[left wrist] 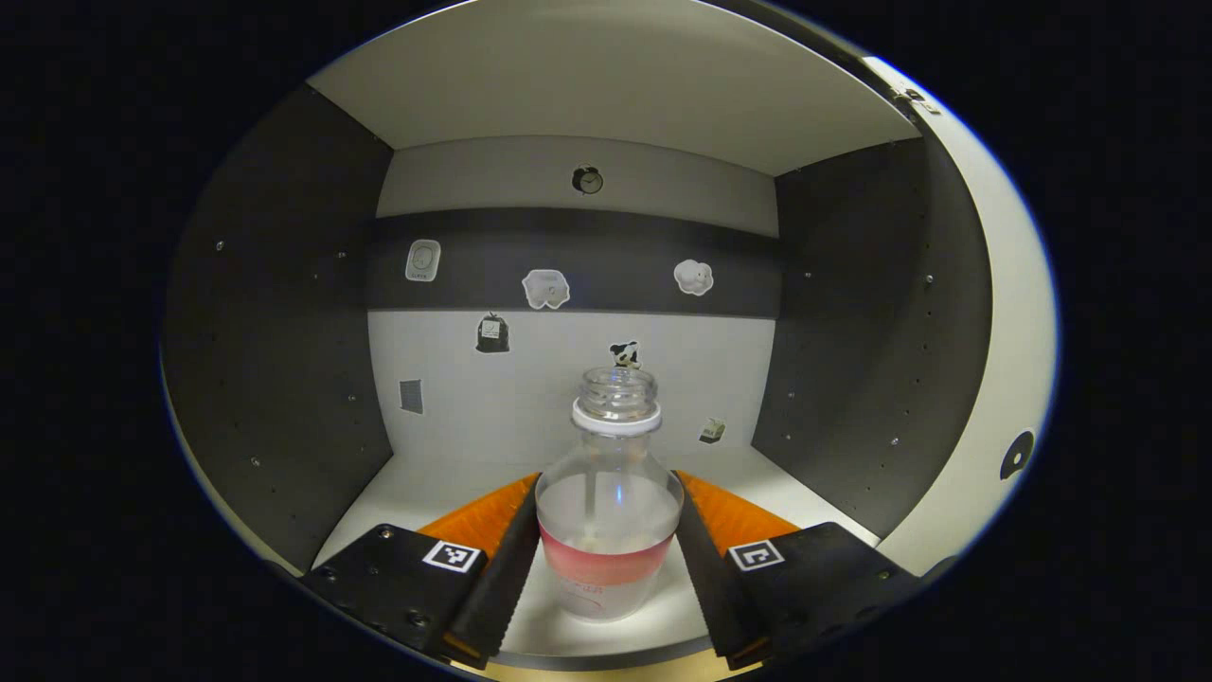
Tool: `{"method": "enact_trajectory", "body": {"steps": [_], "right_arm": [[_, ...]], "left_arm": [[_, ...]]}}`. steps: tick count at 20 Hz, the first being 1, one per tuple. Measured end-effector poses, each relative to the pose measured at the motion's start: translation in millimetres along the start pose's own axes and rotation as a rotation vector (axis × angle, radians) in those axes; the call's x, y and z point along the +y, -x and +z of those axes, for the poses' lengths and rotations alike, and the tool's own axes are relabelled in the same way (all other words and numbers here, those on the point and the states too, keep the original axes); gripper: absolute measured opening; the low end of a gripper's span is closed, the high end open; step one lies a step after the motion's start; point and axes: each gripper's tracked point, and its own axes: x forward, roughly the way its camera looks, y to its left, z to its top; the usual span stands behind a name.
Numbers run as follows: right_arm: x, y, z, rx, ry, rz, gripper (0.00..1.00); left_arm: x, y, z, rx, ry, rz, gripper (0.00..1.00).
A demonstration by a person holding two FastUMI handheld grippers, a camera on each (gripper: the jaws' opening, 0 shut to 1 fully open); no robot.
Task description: Grasp the bottle in the cabinet with the left hand and place it on the coaster, then close the right door with the right hand and the left door with the left hand.
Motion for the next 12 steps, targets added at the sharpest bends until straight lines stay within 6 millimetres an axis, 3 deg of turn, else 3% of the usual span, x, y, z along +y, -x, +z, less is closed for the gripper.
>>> {"method": "enact_trajectory", "body": {"steps": [2,6,12], "right_arm": [[4,-2,0,-0.003,-0.010,0.014,0.96],[13,-2,1,-0.010,-0.029,0.057,0.96],[32,4,6,-0.037,-0.044,0.140,0.96]], "left_arm": [[-3,6,3,-0.009,0.009,-0.028,0.80],[-9,39,12,-0.035,-0.009,-0.083,0.80],[-10,126,13,-0.072,0.025,-0.154,0.79]]}}
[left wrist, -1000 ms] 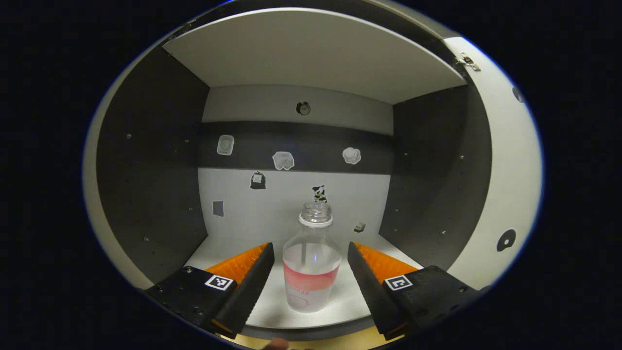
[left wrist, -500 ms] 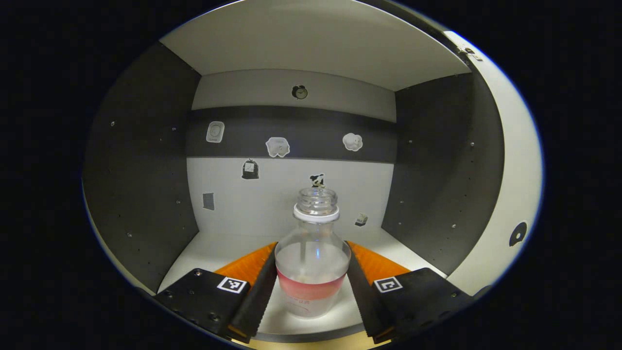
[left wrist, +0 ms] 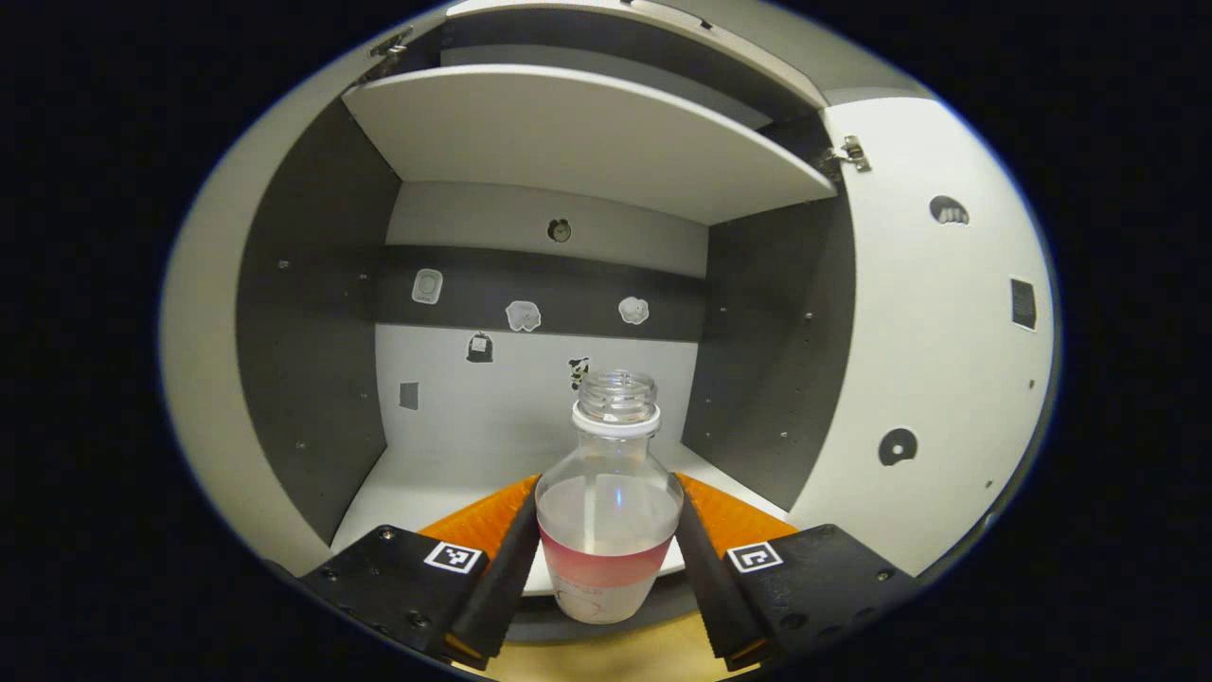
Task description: Grasp the bottle in the cabinet with the left hand and place it on the coaster, then close the right door with the right hand and the left door with the left hand.
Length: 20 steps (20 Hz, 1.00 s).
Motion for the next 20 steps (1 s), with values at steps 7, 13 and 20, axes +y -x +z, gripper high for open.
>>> {"method": "enact_trajectory", "body": {"steps": [7,13,20], "right_arm": [[35,-1,17,-0.046,-0.047,0.127,0.94],[64,1,22,-0.063,-0.084,0.220,0.96],[76,2,24,-0.065,-0.089,0.263,0.94]], "left_arm": [[-12,91,14,-0.050,-0.001,-0.031,0.79],[-48,141,-31,-0.045,-0.037,-0.187,0.79],[-71,178,-122,0.026,-0.072,-0.307,0.80]]}}
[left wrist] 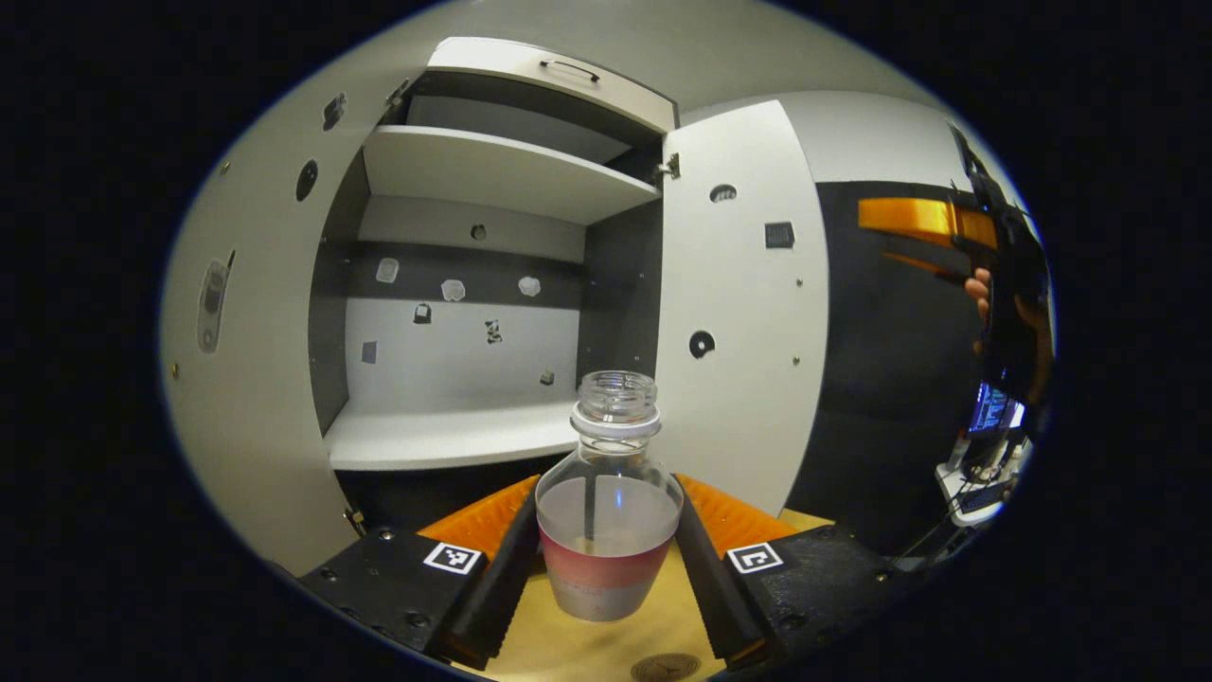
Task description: Grasp the bottle in the cabinet with the left hand and place it on the coaster, then close the right door with the right hand and the left door with the left hand.
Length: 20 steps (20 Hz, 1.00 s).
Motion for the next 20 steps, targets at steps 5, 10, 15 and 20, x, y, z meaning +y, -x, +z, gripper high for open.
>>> {"method": "enact_trajectory", "body": {"steps": [5,10,15,20], "right_arm": [[-5,1,3,-0.005,0.007,-0.017,0.96],[-16,4,7,-0.011,0.034,-0.054,0.96],[-18,6,11,-0.014,0.060,-0.069,0.96],[-13,6,16,-0.032,0.113,-0.066,0.96]], "left_arm": [[-21,5,-75,0.095,-0.034,-0.051,0.80],[-45,6,-133,0.141,0.035,-0.069,0.80],[-60,1,-178,0.164,0.140,-0.066,0.80],[-69,-3,-224,0.233,0.209,-0.074,0.80]]}}
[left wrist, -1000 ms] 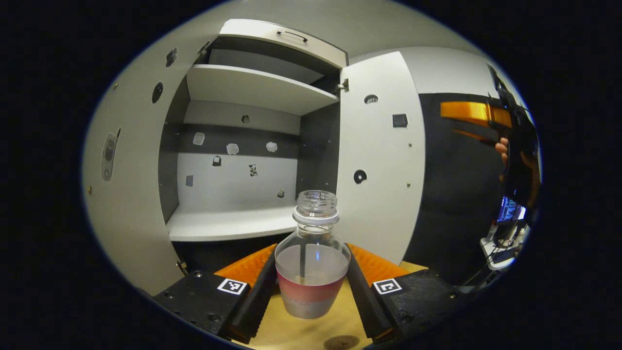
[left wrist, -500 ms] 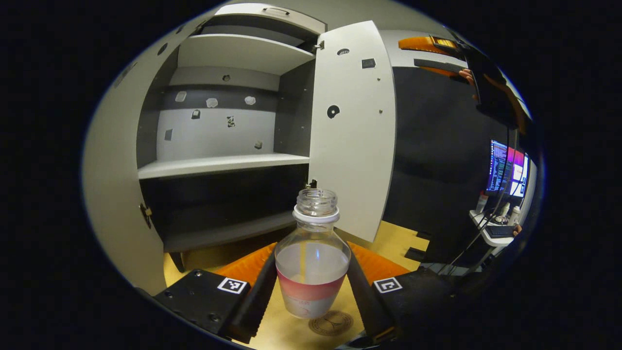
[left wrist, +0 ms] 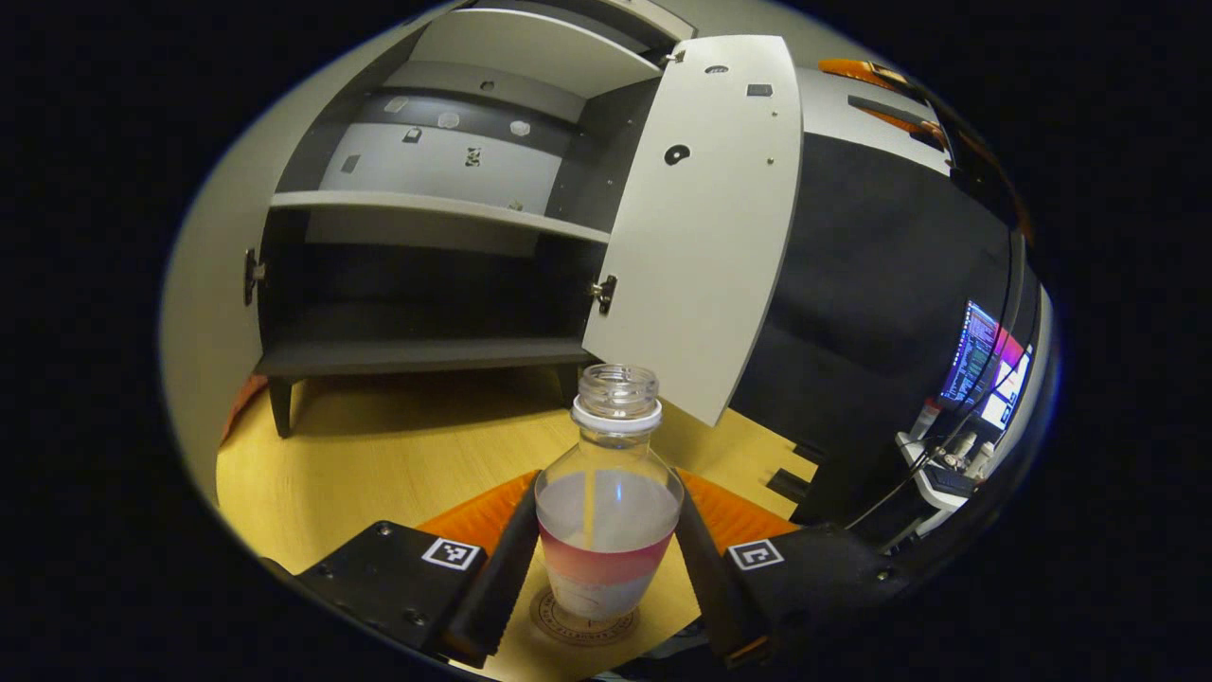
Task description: Grasp the bottle in the cabinet with the left hand and place it on the coaster, then close the right door with the right hand and the left door with the left hand.
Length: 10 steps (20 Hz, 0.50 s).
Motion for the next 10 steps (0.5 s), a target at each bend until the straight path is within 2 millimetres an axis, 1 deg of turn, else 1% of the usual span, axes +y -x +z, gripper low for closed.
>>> {"method": "enact_trajectory", "body": {"steps": [2,5,6,7,9,10], "right_arm": [[0,0,2,-0.001,0.015,0.001,0.96],[2,-1,0,0.006,0.011,0.005,0.96],[2,-1,-1,0.009,0.007,0.006,0.96],[2,-2,-2,0.013,0.007,0.007,0.96],[2,-2,-3,0.016,0.012,0.009,0.96],[3,-3,-3,0.016,0.012,0.012,0.96]], "left_arm": [[2,-2,-19,0.043,-0.001,0.006,0.81],[3,-3,-36,0.078,-0.002,0.003,0.81],[2,-3,-40,0.079,-0.002,0.004,0.83],[1,-3,-41,0.080,-0.003,0.005,0.81],[0,-3,-46,0.085,-0.005,0.006,0.81],[0,-2,-43,0.069,-0.008,0.008,0.81]]}}
